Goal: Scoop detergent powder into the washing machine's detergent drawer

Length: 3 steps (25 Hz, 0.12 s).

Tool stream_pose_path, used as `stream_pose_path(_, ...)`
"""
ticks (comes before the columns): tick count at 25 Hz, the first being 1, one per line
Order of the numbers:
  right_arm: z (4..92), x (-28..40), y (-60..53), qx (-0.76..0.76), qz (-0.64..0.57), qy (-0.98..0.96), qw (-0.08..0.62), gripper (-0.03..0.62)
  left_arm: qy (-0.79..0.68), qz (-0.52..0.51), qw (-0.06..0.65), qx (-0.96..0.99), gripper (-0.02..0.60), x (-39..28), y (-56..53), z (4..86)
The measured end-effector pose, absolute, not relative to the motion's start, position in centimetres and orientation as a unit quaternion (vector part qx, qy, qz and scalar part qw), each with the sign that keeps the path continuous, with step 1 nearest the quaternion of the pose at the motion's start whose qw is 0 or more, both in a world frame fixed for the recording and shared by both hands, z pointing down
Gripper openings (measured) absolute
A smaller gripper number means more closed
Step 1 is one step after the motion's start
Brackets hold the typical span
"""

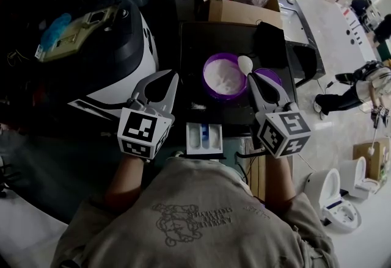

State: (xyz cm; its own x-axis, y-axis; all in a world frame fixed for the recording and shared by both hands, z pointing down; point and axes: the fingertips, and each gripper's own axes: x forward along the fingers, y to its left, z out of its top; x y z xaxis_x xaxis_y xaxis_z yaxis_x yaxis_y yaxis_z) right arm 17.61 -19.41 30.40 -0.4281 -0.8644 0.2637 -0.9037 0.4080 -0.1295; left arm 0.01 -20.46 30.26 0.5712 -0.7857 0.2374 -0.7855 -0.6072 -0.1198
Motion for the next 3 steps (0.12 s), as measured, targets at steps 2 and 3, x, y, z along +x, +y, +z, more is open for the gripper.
stream_pose_path(2,30.49,17.74,-19.50,0.530,0.127,-0.835,0.079,0.035,0.444,-0.134,0.001,-0.886,0.000,0.05,-20.50,30.26)
stream_pose_path(3,30.54,17.81,-19.54,0.530,0.127,-0.834,0.080,0.035,0.444,-0.135,0.001,-0.886,0.000,0.07,-20.52,30.26)
